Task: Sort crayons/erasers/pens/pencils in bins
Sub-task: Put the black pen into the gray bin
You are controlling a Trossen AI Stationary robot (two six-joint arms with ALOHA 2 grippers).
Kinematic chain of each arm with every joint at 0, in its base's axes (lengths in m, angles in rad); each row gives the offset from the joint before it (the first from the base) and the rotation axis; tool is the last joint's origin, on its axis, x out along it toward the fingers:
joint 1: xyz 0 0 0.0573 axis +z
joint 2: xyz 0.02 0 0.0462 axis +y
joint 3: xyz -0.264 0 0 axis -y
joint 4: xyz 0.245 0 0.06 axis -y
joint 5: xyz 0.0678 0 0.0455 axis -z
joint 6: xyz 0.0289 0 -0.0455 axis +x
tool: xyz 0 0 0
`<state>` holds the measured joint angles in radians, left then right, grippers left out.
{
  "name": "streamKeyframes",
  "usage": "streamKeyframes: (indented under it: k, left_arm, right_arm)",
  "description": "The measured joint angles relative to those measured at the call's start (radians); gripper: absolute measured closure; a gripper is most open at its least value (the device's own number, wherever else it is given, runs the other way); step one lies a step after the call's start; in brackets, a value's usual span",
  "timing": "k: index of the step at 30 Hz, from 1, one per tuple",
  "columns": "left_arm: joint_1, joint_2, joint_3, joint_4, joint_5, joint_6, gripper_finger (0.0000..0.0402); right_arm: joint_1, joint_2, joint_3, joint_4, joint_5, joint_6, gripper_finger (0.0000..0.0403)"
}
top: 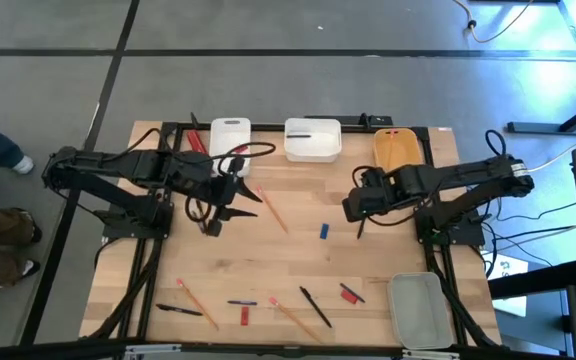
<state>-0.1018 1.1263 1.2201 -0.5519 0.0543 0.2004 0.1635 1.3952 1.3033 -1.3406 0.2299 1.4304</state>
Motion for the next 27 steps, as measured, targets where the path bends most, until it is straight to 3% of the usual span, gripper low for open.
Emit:
streamKeyframes:
  k: [11,17,27]
  left_arm:
    - [0.041,0.000,0.000,-0.017,0.142,0.098,0.0250]
    - [0.045,0.000,0.000,-0.017,0.151,0.097,0.0250]
    - [0.045,0.000,0.000,-0.016,0.175,0.065,0.0250]
  right_arm:
    - [-0.042,0.000,-0.121,0.061,-0.151,0.121,0.0298]
    - [-0.087,0.000,-0.211,0.081,-0.210,0.148,0.0298]
    - [-0.174,0.000,-0.392,0.290,-0.259,0.152,0.0298]
